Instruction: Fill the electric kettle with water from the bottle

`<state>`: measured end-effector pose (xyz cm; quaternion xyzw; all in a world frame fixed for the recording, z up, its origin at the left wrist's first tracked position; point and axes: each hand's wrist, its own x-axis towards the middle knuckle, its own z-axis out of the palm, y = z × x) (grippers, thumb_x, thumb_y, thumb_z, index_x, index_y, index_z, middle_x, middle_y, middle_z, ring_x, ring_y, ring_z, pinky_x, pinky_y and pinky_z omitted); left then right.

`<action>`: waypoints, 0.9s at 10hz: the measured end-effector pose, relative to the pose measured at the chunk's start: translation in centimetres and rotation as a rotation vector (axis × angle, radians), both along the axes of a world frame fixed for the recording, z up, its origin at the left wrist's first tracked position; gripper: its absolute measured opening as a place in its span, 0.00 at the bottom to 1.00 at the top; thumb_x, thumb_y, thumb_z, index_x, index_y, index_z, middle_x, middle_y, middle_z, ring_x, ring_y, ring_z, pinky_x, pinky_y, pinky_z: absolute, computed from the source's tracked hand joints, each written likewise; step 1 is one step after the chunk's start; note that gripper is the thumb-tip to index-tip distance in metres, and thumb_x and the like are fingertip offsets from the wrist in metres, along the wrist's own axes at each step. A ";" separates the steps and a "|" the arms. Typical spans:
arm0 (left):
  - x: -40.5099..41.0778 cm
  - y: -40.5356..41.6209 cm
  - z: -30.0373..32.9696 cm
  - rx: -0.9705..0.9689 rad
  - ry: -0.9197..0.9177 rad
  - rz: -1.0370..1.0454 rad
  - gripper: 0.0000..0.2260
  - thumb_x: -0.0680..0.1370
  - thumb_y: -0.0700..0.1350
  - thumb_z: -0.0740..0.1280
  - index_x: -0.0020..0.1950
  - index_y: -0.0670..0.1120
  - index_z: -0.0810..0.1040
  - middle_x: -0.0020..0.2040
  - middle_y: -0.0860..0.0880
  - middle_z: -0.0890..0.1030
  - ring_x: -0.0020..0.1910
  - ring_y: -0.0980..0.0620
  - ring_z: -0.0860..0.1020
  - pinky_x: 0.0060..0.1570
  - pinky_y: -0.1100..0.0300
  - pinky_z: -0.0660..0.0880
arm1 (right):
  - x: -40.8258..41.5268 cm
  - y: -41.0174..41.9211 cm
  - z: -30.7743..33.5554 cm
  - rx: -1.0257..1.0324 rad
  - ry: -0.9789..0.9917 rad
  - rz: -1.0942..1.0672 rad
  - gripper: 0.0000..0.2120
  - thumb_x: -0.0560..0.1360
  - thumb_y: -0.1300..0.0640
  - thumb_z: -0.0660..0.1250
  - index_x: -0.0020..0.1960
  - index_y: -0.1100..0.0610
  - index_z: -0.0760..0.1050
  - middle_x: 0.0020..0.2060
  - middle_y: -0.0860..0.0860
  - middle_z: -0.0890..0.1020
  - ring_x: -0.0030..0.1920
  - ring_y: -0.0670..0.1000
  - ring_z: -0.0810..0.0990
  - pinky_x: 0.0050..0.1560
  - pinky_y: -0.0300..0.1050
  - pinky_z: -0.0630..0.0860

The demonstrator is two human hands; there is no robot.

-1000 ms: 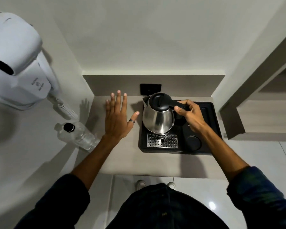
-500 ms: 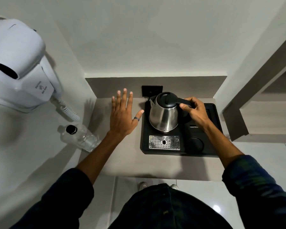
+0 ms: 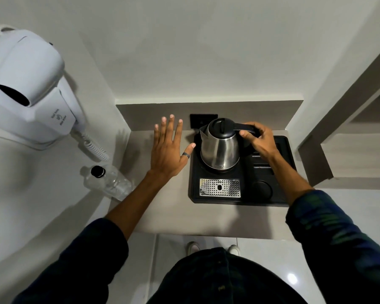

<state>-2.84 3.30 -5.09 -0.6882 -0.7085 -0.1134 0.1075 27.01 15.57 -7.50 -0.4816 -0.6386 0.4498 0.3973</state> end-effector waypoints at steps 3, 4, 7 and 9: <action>0.8 -0.4 -1.4 -0.089 0.010 -0.025 0.37 0.84 0.65 0.54 0.86 0.44 0.56 0.86 0.40 0.53 0.86 0.37 0.50 0.85 0.40 0.47 | 0.8 -2.8 -0.5 0.238 -0.453 -0.056 0.26 0.82 0.57 0.71 0.76 0.64 0.71 0.67 0.65 0.81 0.67 0.65 0.78 0.72 0.62 0.72; 1.0 -0.2 -1.7 -0.141 0.029 0.008 0.37 0.84 0.66 0.51 0.87 0.45 0.52 0.87 0.41 0.50 0.86 0.38 0.47 0.85 0.41 0.44 | 0.6 -4.2 -1.1 0.336 -0.716 -0.148 0.27 0.84 0.57 0.66 0.80 0.65 0.65 0.68 0.66 0.79 0.67 0.66 0.76 0.72 0.61 0.68; 2.3 -0.3 -0.2 -0.155 0.037 0.033 0.36 0.85 0.65 0.50 0.87 0.45 0.49 0.87 0.41 0.47 0.86 0.39 0.43 0.83 0.45 0.38 | -0.9 -5.4 1.2 0.294 -1.065 -0.185 0.28 0.84 0.56 0.60 0.81 0.64 0.62 0.81 0.60 0.67 0.80 0.66 0.64 0.74 0.64 0.60; 2.8 -1.2 0.3 -0.117 0.011 0.024 0.37 0.84 0.66 0.50 0.87 0.46 0.47 0.87 0.41 0.46 0.86 0.40 0.42 0.85 0.42 0.40 | -1.4 -6.5 1.5 0.355 -0.951 -0.209 0.34 0.83 0.47 0.61 0.84 0.59 0.56 0.85 0.58 0.59 0.84 0.62 0.57 0.80 0.63 0.57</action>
